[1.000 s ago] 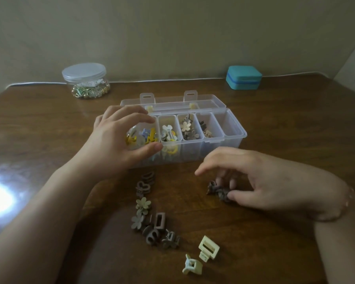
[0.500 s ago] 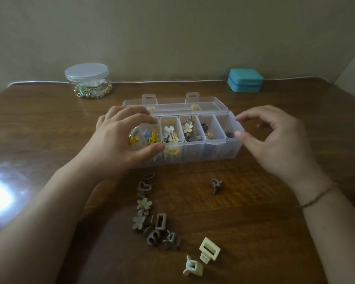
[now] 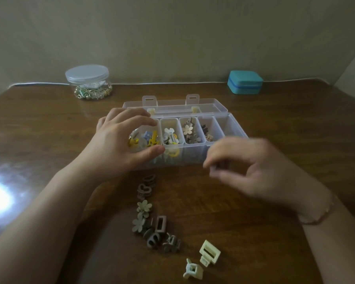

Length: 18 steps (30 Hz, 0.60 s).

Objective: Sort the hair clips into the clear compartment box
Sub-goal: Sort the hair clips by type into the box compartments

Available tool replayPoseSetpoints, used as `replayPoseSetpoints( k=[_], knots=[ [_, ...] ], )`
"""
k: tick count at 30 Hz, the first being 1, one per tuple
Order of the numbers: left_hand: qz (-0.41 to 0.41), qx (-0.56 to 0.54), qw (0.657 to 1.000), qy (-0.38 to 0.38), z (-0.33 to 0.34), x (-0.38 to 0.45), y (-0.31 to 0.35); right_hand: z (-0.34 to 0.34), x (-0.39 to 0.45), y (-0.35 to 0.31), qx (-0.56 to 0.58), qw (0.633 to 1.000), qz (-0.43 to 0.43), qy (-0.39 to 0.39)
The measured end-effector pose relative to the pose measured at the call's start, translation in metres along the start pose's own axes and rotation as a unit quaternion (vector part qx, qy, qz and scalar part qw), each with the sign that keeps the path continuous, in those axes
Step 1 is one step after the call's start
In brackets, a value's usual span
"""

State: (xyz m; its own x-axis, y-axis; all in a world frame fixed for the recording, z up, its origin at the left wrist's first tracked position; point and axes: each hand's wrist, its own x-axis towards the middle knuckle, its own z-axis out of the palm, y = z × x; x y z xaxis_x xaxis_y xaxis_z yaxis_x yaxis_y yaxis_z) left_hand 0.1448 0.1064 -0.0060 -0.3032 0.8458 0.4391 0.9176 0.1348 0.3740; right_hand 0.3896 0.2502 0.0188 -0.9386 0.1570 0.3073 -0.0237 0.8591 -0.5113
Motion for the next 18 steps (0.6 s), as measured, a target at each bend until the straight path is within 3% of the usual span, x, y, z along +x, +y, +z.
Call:
replayPoseSetpoints(
  k=[2,4,7,10,12,14,16,18],
  knots=[
    [0.001,-0.003,1.0,0.003,0.0,0.0,0.0,-0.004,0.0,0.004,0.018,0.98,0.004,0.197],
    [0.0,-0.003,1.0,0.003,0.0,0.0,0.001,-0.004,0.001,0.011,0.007,0.947,0.067,0.314],
    [-0.001,-0.004,1.0,0.002,0.0,0.0,0.001,0.002,0.004,0.021,-0.035,0.943,0.154,0.293],
    [-0.004,-0.006,1.0,0.002,-0.001,0.0,0.001,-0.001,0.001,0.015,-0.052,0.949,0.109,0.291],
    [-0.005,-0.006,1.0,0.001,-0.001,0.0,0.001,-0.006,-0.005,0.004,-0.002,0.978,0.016,0.209],
    [-0.003,-0.003,1.0,0.002,0.0,0.0,0.001,-0.008,-0.008,-0.01,0.103,0.994,-0.044,0.015],
    [-0.002,0.0,1.0,0.002,0.0,0.0,0.001,-0.006,-0.007,-0.022,0.17,0.967,-0.04,-0.187],
    [-0.003,-0.001,1.0,0.003,0.0,0.0,0.001,0.001,-0.003,-0.025,0.155,0.939,-0.009,-0.307]
  ],
)
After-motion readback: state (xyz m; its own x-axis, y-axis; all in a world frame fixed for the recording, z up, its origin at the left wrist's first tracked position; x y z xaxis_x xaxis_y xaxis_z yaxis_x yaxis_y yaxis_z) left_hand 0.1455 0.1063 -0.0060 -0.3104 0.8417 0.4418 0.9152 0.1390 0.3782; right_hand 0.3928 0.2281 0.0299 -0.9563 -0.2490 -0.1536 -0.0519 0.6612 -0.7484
